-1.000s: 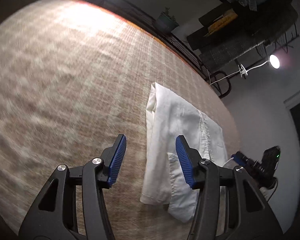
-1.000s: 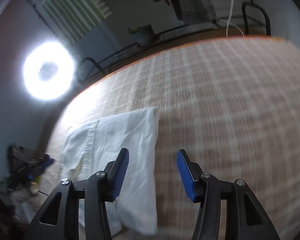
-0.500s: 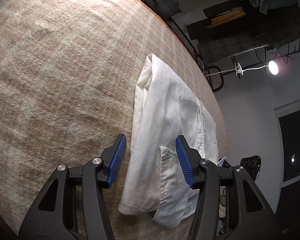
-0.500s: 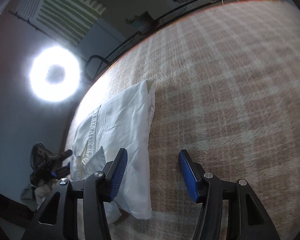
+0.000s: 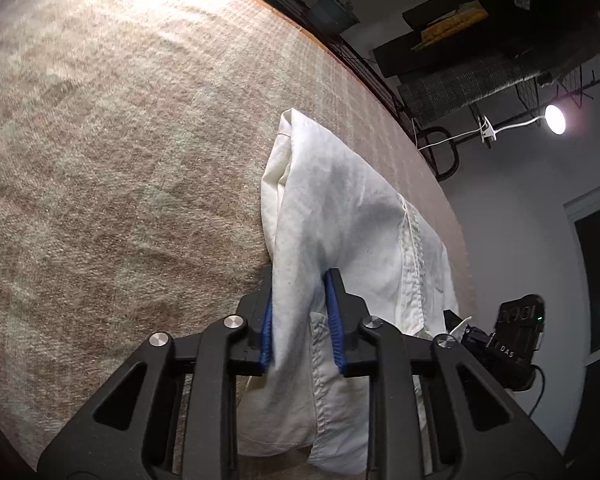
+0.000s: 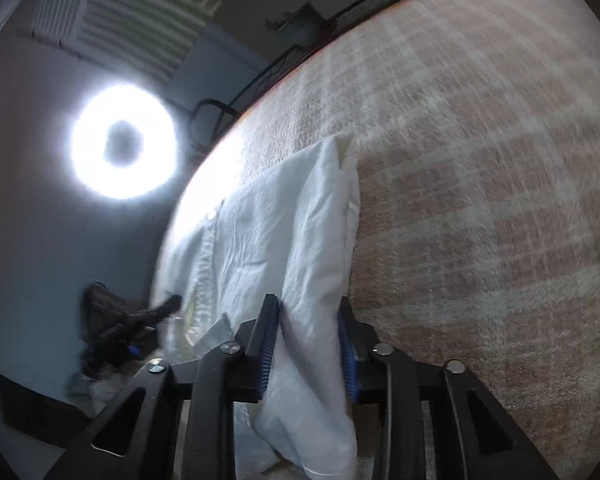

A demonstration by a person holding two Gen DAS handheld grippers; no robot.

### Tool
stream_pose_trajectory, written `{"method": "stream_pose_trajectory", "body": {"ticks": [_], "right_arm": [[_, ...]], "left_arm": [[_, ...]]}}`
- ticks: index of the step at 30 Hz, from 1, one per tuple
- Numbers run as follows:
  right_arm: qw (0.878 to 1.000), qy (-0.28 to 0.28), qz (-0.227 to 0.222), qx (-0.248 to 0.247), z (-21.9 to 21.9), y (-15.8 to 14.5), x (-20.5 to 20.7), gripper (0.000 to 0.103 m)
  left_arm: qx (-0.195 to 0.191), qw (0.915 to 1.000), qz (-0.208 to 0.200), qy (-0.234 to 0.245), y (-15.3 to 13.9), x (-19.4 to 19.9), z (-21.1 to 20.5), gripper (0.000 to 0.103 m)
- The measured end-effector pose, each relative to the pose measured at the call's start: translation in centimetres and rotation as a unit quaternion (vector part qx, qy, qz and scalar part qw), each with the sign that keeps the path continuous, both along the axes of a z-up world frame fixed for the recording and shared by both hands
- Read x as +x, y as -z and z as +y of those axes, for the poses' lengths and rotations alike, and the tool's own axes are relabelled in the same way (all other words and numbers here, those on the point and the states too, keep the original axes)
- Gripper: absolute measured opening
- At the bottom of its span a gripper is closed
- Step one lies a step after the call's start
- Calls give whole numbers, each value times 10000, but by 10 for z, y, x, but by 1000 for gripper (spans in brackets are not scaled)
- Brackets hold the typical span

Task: Fold small clothes

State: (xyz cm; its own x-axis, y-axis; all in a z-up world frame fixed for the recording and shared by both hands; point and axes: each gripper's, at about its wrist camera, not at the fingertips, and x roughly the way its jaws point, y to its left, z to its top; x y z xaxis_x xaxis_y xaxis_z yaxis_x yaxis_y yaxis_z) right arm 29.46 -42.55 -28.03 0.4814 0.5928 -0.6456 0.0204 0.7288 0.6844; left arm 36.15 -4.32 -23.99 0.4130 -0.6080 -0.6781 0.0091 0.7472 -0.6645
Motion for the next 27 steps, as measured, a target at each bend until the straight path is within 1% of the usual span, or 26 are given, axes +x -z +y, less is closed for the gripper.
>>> {"method": "stream_pose_trajectory", "body": {"ticks": [3, 6, 8, 11, 14, 18, 23, 27], "right_arm": [[9981, -30, -105, -605, 12, -16, -5, 15], [9906, -135, -300, -1331, 31, -40, -9, 12], [9831, -197, -409, -1776, 44, -54, -13, 11], [9711, -271, -563, -2301, 60, -72, -20, 11], [9555, -312, -722, -2842, 75, -92, -31, 10], [9379, -244, -891, -3345, 83, -113, -41, 10], [9208, -146, -1079, -3747, 76, -132, -52, 10], [9129, -45, -1151, -3916, 57, -140, -56, 10]], "left_arm": [[333, 9992, -228, 80, -11, -4, -10, 14], [616, 9969, -456, 156, -22, -9, -21, 12], [698, 9957, -580, 206, -30, -12, -26, 11], [812, 9936, -733, 294, -40, -17, -33, 11], [843, 9918, -866, 426, -49, -28, -39, 10], [876, 9891, -1021, 591, -59, -33, -55, 10], [926, 9843, -1222, 871, -71, -31, -86, 10], [963, 9798, -1339, 1128, -77, -22, -120, 10]]}}
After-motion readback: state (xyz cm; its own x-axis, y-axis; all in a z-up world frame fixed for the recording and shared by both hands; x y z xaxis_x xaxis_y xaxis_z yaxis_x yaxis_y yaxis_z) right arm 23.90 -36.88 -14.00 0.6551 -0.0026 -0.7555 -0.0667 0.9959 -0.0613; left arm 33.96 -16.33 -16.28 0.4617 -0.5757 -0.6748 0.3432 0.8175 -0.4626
